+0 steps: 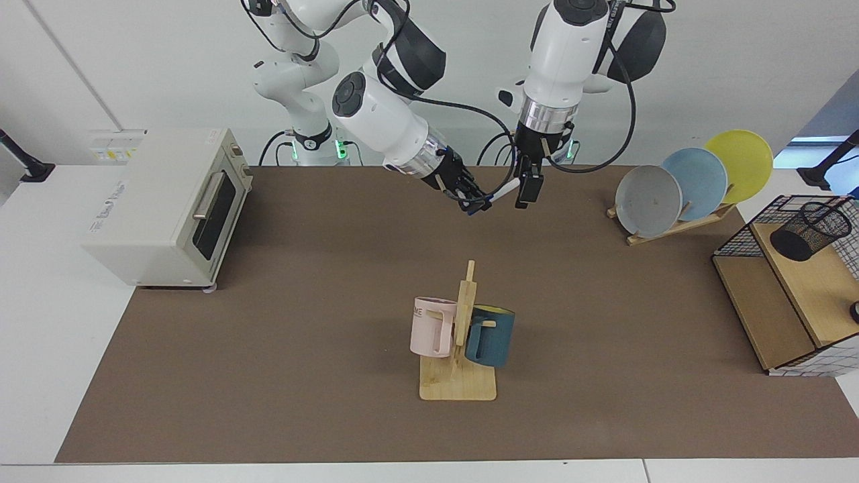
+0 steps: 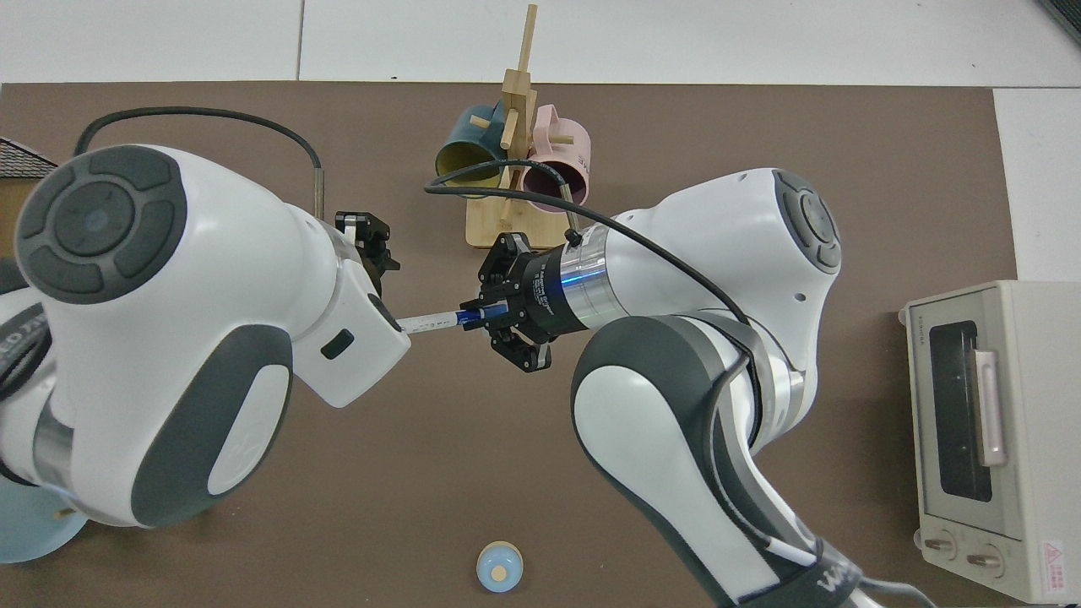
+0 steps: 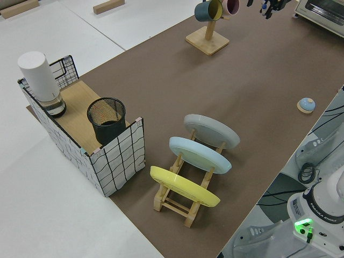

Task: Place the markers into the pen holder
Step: 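Grasp the marker's free end with the left gripper from the right gripper, then withdraw the right gripper while the left gripper carries the marker away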

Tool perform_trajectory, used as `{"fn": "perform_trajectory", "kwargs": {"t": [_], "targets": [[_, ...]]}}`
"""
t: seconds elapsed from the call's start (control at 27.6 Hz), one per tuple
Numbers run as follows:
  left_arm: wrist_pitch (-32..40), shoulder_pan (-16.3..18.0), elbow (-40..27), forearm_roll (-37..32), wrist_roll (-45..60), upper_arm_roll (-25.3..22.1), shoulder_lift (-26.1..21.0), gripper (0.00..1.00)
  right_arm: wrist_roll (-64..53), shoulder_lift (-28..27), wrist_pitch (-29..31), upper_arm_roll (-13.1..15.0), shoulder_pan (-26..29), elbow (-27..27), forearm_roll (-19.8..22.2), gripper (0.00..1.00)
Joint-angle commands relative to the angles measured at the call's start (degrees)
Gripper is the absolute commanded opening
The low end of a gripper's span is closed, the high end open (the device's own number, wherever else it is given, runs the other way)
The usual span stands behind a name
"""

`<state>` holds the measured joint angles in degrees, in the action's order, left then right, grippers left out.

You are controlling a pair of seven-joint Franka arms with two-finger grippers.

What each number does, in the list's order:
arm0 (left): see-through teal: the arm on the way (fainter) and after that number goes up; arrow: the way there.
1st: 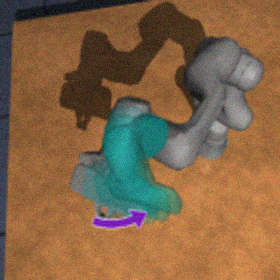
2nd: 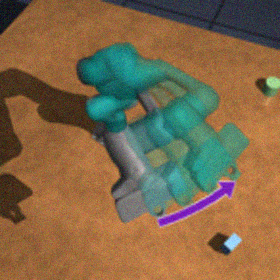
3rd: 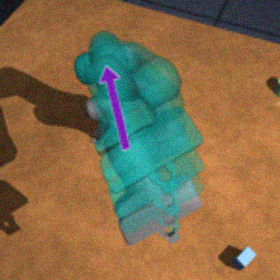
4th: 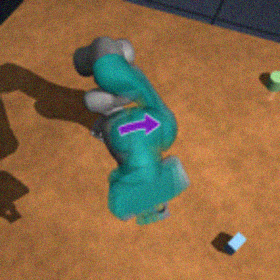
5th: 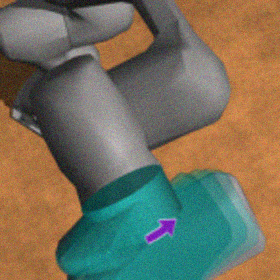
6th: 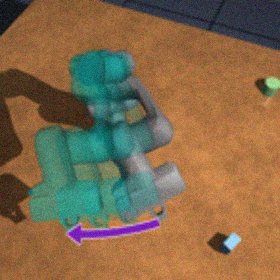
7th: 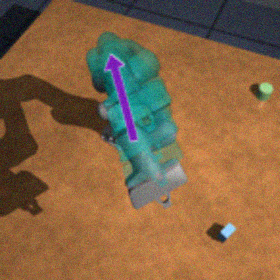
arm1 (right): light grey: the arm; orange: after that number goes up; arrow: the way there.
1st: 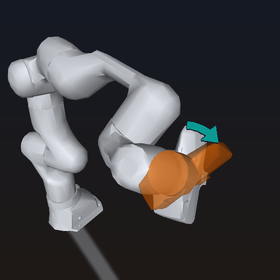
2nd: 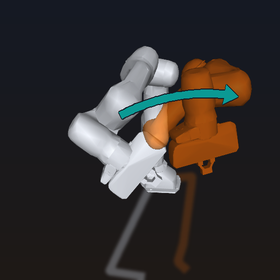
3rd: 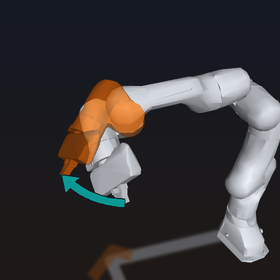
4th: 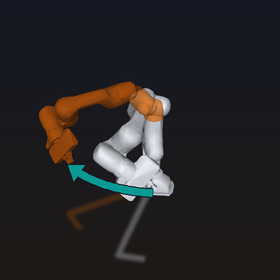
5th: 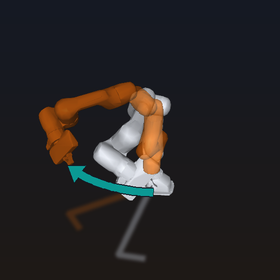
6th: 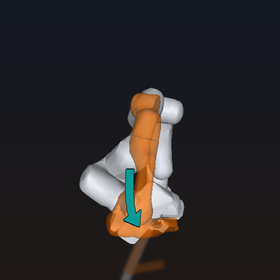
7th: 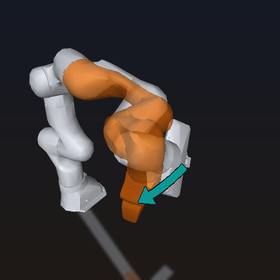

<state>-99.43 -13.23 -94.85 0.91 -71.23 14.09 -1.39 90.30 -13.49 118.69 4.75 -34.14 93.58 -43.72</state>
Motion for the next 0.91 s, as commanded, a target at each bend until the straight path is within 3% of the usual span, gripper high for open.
{"fn": "perform_trajectory", "kwargs": {"t": [0.0,0.11,0.43,0.69,0.72,0.8,0.83,0.87], "targets": [[2.58,-0.74,-0.42,-4.60,6.00,2.16,2.44,0.70,1.19,0.39,1.54,0.08,-0.31,0.72,-1.11,0.00],[2.66,-0.74,-0.51,-5.31,6.89,2.52,2.80,0.56,1.19,0.48,1.54,0.08,-0.31,0.90,-1.11,0.00],[3.19,-0.66,-1.12,-5.22,7.16,2.34,3.23,0.01,1.01,0.57,1.54,0.08,-0.22,0.99,-1.02,0.00],[3.19,-0.66,-1.04,-5.22,7.24,2.17,3.15,0.00,1.01,0.57,1.37,0.08,-0.14,0.99,-1.02,0.00],[3.19,-0.66,-1.04,-5.22,7.33,2.17,3.15,0.00,1.10,0.65,1.28,0.08,-0.13,1.07,-1.02,0.11],[3.28,-0.66,-1.12,-5.22,8.12,2.17,3.23,0.00,1.02,0.83,1.28,0.17,-0.13,1.42,-0.84,0.75],[3.28,-0.66,-1.04,-5.22,8.47,2.25,3.23,0.00,0.58,0.92,1.28,0.17,-0.22,1.60,-0.15,1.00],[3.28,-0.66,-1.04,-5.22,8.82,2.17,3.23,0.00,0.40,0.92,1.10,0.26,-0.31,1.60,0.12,1.00]]}}
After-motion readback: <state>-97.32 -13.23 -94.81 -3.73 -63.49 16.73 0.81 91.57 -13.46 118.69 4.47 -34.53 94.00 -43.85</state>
